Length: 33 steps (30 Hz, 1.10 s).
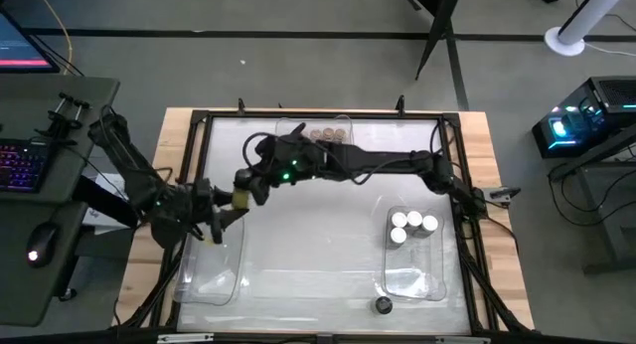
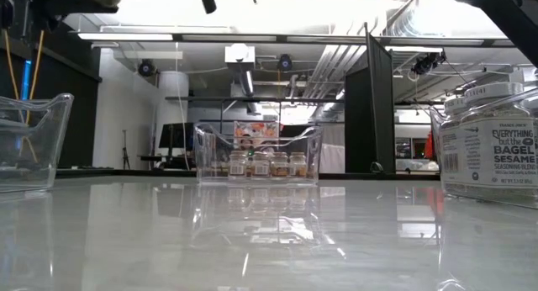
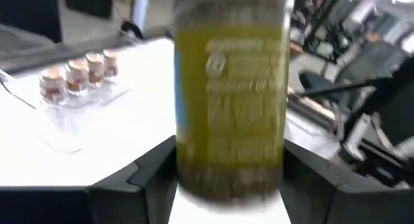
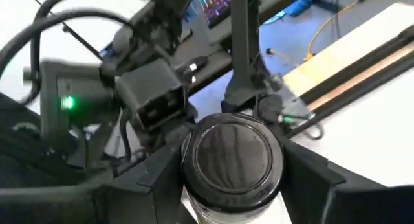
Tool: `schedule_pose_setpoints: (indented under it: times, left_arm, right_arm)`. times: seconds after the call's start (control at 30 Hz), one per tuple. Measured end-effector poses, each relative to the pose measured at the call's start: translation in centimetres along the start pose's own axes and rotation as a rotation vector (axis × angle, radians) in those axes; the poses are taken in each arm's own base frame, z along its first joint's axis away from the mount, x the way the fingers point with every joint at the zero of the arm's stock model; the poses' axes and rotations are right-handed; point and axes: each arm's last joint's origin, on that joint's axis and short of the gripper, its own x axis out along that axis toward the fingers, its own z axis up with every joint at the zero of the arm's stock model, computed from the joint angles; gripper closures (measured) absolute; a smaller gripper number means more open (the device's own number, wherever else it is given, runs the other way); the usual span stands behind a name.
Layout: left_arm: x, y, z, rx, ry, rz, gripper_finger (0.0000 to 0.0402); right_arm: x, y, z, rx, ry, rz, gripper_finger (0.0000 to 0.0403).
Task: Sort spices by type
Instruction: Put the green seasoning bottle into the bottom left transparent bin
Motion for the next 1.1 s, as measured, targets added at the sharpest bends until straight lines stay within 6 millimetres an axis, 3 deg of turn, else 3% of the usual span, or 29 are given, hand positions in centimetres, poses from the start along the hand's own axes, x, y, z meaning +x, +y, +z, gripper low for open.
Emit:
schedule_pose_setpoints:
  times: [0.13,0.23,0.4,0.57,0.7,0.9,1.1]
  left_arm:
    - [-1.1,0.7,1.3,-0.030,0.222,-0.101,0.0175]
    - [-1.5,1.2,0.6,-0.113,0.439,-0.119,0.0183]
    - [-1.6,0.3,-3.2,-0.194,0.727,-0.082,0.0229]
    - [-2.1,-1.8,-7.6,-0.190,0.946,-0.028,0.0317]
    - [-3.0,-2.3,-10.1,-0.186,1.019,0.054,0.0392]
    - [-3.6,-2.0,-11.7,-0.171,1.020,0.173,0.0397]
    - [-3.5,-2.1,-11.9,-0.174,1.007,0.170,0.0399]
  right_arm:
    - [-1.1,-0.2,0.7,-0.085,0.006,-0.064,0.0204]
    - [-1.6,-0.6,0.5,-0.140,0.053,-0.124,0.0204]
    - [-1.3,0.2,-0.9,-0.191,0.141,-0.074,0.0204]
    - [0.9,0.3,-3.3,-0.188,0.220,0.039,0.0204]
    - [3.5,0.6,-5.4,-0.157,0.211,0.170,0.0204]
    - [7.6,0.1,-9.0,-0.100,0.126,0.268,0.0204]
    - [9.4,-0.1,-11.3,-0.154,0.022,0.177,0.0204]
